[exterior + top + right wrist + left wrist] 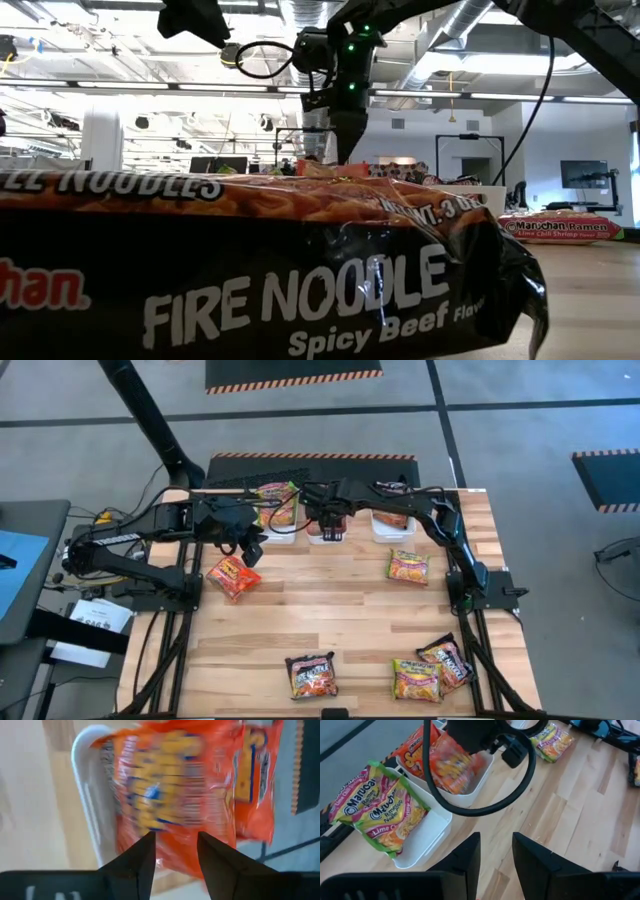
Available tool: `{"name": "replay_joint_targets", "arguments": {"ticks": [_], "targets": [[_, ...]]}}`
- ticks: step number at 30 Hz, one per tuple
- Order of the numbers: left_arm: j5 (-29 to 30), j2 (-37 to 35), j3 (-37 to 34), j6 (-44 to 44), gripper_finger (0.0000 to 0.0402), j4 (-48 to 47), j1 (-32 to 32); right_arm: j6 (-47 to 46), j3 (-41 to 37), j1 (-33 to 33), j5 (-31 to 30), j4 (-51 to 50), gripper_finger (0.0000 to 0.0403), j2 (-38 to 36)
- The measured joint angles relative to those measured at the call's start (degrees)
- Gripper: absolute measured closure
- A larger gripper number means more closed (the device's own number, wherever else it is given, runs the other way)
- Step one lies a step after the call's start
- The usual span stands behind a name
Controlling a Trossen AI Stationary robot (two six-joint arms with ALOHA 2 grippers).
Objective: Sort Maruchan noodles
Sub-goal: Put the orange noodle pack into the middle white bin, then put the black noodle pack into the right white bin
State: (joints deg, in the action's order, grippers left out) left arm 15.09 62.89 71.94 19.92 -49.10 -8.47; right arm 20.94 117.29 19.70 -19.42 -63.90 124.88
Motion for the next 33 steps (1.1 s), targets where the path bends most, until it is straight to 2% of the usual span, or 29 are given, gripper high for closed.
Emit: {"name": "replay_joint_targets", "arguments": {"ticks": [4, 8, 11, 15, 20, 28, 33], "targets": [[0.1, 0.0, 0.0, 0.2, 0.0304, 0.0, 0.0, -4.1, 2.7, -0.3, 3.9, -3.3, 0.0231, -0.2], [0.4, 0.0, 0.0, 0.7, 0.0304, 0.0, 0.0, -6.7, 3.0, -0.5, 13.0, -3.1, 0.0235, -0.1], [0.4, 0.0, 0.0, 1.2, 0.0304, 0.0, 0.0, -7.4, 3.1, -0.5, 16.7, -2.7, 0.0238, 0.2], [0.4, 0.0, 0.0, 1.8, 0.0304, 0.0, 0.0, -7.4, 3.1, 0.0, 17.1, -2.6, 0.0238, 2.1], [0.5, 0.0, 0.0, 2.3, 0.0304, -0.2, 0.0, -7.9, 3.1, 0.0, 19.9, -8.1, 0.0239, 1.5], [0.6, 0.0, 0.0, 2.3, 0.0304, -1.1, 0.0, -14.7, 3.1, -0.7, 21.1, -13.2, 0.0239, -2.7], [0.6, 0.0, 0.0, 2.3, 0.0304, -1.6, 0.0, -16.5, 3.1, -1.5, 21.1, -20.6, 0.0239, -5.3]]}}
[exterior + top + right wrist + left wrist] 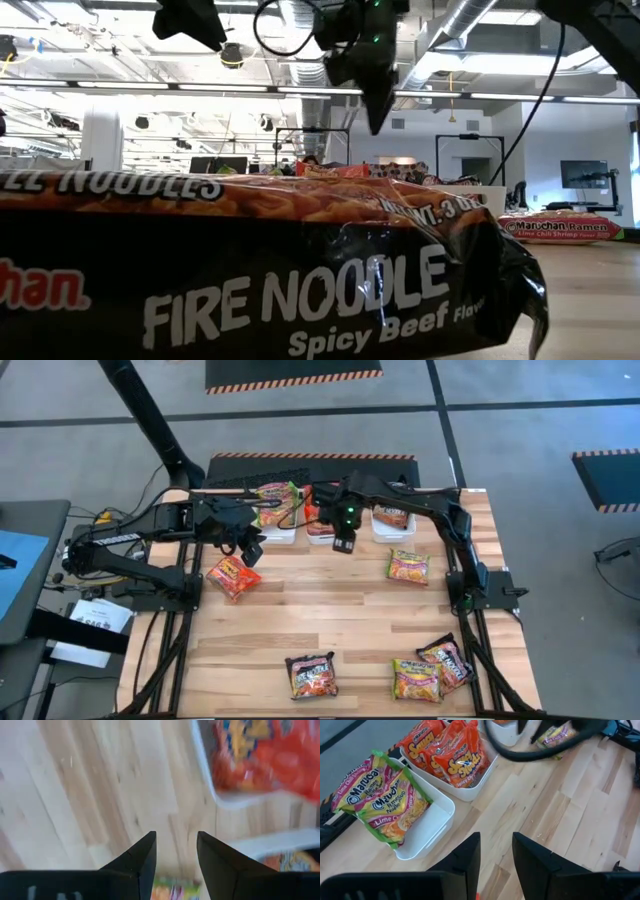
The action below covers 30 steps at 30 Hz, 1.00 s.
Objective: Sort Maruchan noodles
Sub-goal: Put the black noodle pack into the right white bin
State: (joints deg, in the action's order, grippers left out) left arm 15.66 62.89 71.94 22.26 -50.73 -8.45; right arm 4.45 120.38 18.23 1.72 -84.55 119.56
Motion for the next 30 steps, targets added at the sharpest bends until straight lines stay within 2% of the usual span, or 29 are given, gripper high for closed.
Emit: {"name": "replay_joint_targets", "arguments": {"ticks": [5, 11, 18, 23, 30], "targets": [[0.0, 0.0, 0.0, 0.0, 0.0304, 0.1, 0.3, -0.6, 0.0, -1.6, 0.0, -5.2, 0.0239, -2.1], [-0.4, 0.0, 0.0, -2.8, 0.0304, 0.4, 2.0, -6.5, -2.7, -5.0, 0.0, -5.3, 0.0239, -7.0], [-4.7, 0.0, 0.0, -3.1, 0.0304, 0.2, 2.3, -23.3, -12.0, -11.7, 0.0, -5.4, 0.0239, -15.1], [-4.9, 0.0, 0.0, -5.6, 0.0304, 0.2, 2.3, -34.8, -17.8, -18.3, 0.0, -5.1, 0.0239, -20.2], [-4.9, 0.0, 0.0, -6.5, 0.0304, 0.1, 2.3, -48.4, -21.4, -27.1, 0.0, -5.5, 0.0239, -23.4]]}}
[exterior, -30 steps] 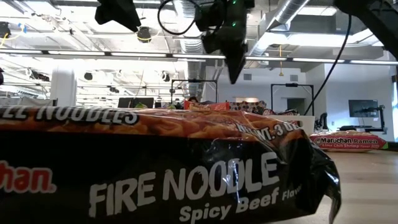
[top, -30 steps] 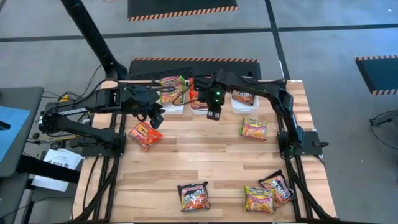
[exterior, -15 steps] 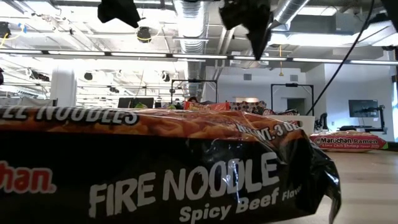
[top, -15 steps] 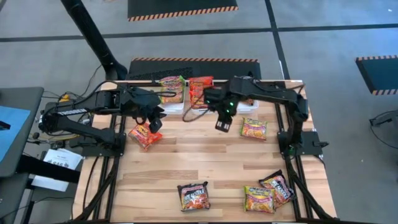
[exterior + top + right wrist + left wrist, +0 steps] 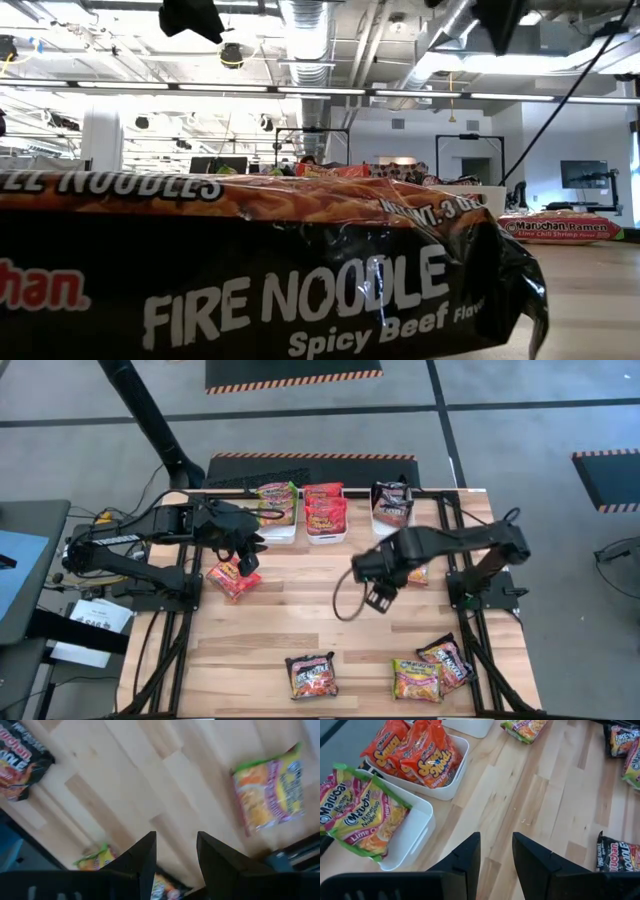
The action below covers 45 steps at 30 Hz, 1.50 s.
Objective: Sort Maruchan noodles
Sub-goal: Put the black noodle pack into the right white bin
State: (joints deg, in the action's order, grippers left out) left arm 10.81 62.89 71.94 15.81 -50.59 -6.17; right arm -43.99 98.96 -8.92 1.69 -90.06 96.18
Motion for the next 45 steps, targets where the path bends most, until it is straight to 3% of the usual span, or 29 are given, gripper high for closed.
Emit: {"name": "replay_joint_targets", "arguments": {"ticks": [7, 16, 30, 36, 45], "targets": [[-0.3, 0.0, 0.0, 2.0, 0.0304, -0.1, 0.0, -9.7, 0.0, -8.3, 1.5, -0.1, 0.0225, 0.6], [-7.8, 0.0, 0.0, 1.3, 0.0304, -0.7, 0.0, -30.6, 0.0, -19.6, 2.7, 0.1, 0.0184, 0.6], [-9.1, 0.0, 0.0, 1.8, 0.0304, -2.8, 0.0, -62.5, -1.9, -37.1, -2.2, 0.2, 0.0182, 0.6], [-9.1, 0.0, 0.0, 2.3, 0.0304, -2.8, 0.0, -71.0, -8.5, -42.8, -2.3, 2.2, 0.0182, 0.5], [-9.0, 0.0, 0.0, 7.1, 0.0304, -2.4, 0.0, -78.0, -12.2, -50.0, -3.5, 8.5, 0.0182, 0.5]]}}
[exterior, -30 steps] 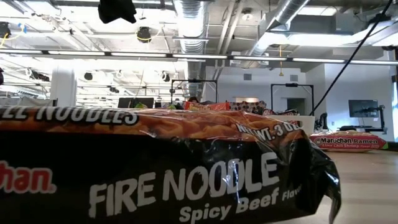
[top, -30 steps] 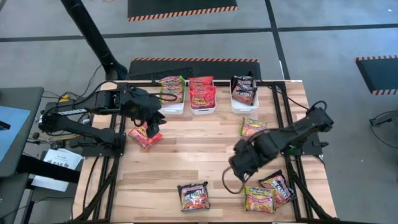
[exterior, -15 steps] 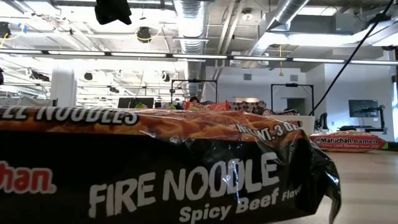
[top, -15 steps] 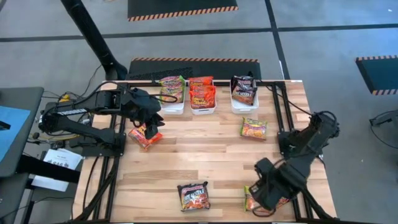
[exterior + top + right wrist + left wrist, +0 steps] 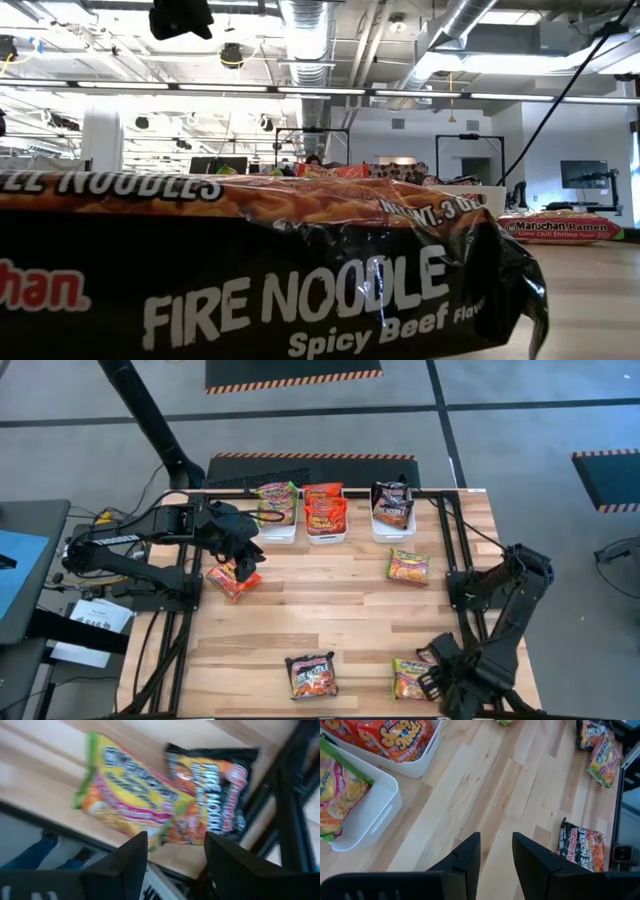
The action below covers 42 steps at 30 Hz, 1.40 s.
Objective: Sort Maruchan noodles
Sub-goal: Put the black noodle pack into the right white bin
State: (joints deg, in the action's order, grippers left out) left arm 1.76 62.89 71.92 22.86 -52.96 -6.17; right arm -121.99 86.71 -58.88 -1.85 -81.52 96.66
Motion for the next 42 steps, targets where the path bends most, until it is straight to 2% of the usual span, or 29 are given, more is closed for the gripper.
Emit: {"name": "replay_joint_targets", "arguments": {"ticks": [4, 11, 21, 26, 30, 36, 42], "targets": [[0.0, 0.0, 0.0, 3.5, 0.0304, 0.0, 0.0, -7.1, -2.8, -3.7, -0.1, 0.8, 0.0182, -0.9], [0.1, 0.0, 0.0, 6.9, 0.0304, 0.0, 0.0, -6.7, -9.9, -5.3, -1.4, 4.6, 0.0182, -4.4], [0.2, 0.0, 0.0, 7.3, 0.0304, 0.0, 0.0, 4.2, -18.6, -4.6, -1.1, 7.5, 0.0182, -11.3], [0.2, 0.0, 0.0, 8.5, 0.0304, 0.0, 0.0, 13.0, -26.1, -3.1, 0.7, 14.6, 0.0182, -15.7], [0.2, 0.0, 0.0, 8.5, 0.0304, 0.0, 0.0, 19.2, -32.7, -1.9, 5.3, 22.8, 0.0182, -18.5], [0.2, 0.0, 0.0, 10.4, 0.0304, 0.0, 0.0, 20.5, -37.3, -1.6, 7.8, 26.0, 0.0182, -19.8], [0.2, 0.0, 0.0, 10.8, 0.0304, 0.0, 0.0, 20.4, -42.2, -1.6, 8.5, 38.2, 0.0182, -19.5]]}}
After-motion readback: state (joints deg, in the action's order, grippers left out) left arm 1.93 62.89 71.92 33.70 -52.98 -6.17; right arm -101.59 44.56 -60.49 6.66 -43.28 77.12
